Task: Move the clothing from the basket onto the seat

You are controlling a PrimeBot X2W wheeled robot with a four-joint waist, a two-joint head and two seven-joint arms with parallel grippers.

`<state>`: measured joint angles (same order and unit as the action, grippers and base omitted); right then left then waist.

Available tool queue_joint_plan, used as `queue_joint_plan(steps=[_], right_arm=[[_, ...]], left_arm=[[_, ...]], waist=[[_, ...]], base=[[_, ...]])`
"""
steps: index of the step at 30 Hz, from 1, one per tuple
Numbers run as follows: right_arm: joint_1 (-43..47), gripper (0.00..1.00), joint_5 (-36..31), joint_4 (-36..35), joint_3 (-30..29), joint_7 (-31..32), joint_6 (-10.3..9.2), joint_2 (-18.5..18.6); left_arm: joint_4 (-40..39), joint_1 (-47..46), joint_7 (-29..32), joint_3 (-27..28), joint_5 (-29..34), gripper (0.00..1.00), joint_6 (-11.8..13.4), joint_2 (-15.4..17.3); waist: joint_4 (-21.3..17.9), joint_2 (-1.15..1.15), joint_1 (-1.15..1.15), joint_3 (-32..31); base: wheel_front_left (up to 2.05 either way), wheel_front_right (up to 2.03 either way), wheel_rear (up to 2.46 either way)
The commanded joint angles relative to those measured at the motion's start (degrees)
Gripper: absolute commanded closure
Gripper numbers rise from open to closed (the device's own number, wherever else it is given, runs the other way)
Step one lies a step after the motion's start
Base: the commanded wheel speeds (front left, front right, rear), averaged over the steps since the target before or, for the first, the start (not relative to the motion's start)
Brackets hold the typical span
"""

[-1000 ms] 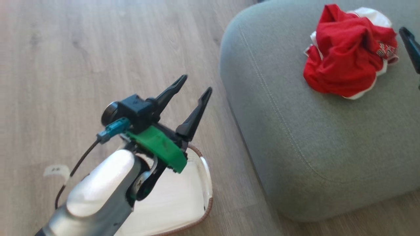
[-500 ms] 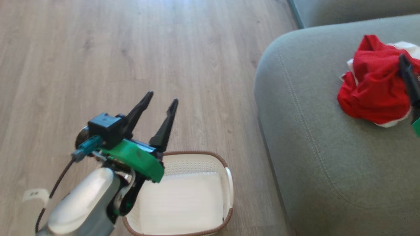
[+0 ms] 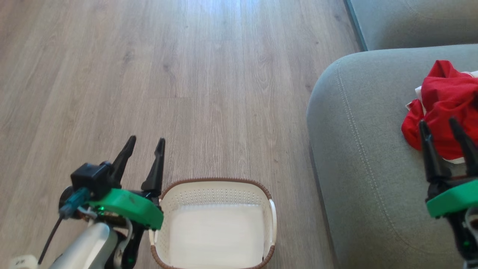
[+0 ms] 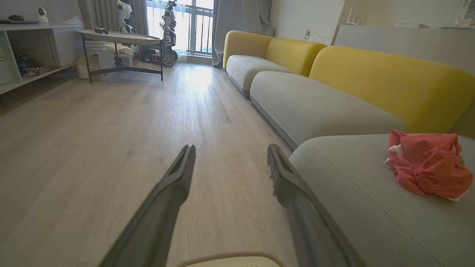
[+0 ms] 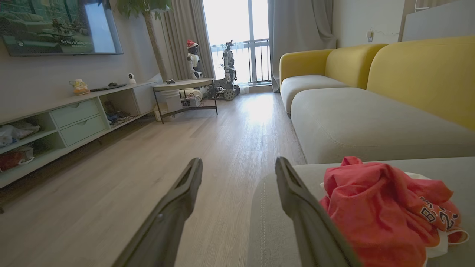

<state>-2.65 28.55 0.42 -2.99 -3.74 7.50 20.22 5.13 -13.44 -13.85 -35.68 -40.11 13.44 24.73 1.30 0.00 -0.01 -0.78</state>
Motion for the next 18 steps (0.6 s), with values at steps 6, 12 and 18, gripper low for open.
queue_joint_plan(steps=[6, 12, 18], right_arm=[[2.61, 0.00, -2.38, -4.07, 0.88, -2.85, -0.01, -2.99], [3.70, 0.00, -2.75, -3.27, 4.20, -5.57, -0.01, -4.33], [3.88, 0.00, -3.60, -1.40, 6.02, -8.32, -0.01, -5.32]], left_arm=[[-2.10, 0.92, -1.10, 6.59, 0.82, 0.00, 1.08, 0.76], [-3.09, 4.47, -1.13, 11.61, 4.21, 0.00, 0.60, -1.56], [-2.96, 7.38, -1.14, 15.23, 8.70, 0.00, -0.99, -3.51]], waist=[[-0.09, 0.00, 0.01, -0.30], [-0.58, 0.00, 0.01, -0.09], [-0.83, 0.00, 0.01, 0.07]], base=[[0.00, 0.00, 0.00], [0.00, 0.00, 0.00], [0.00, 0.00, 0.00]])
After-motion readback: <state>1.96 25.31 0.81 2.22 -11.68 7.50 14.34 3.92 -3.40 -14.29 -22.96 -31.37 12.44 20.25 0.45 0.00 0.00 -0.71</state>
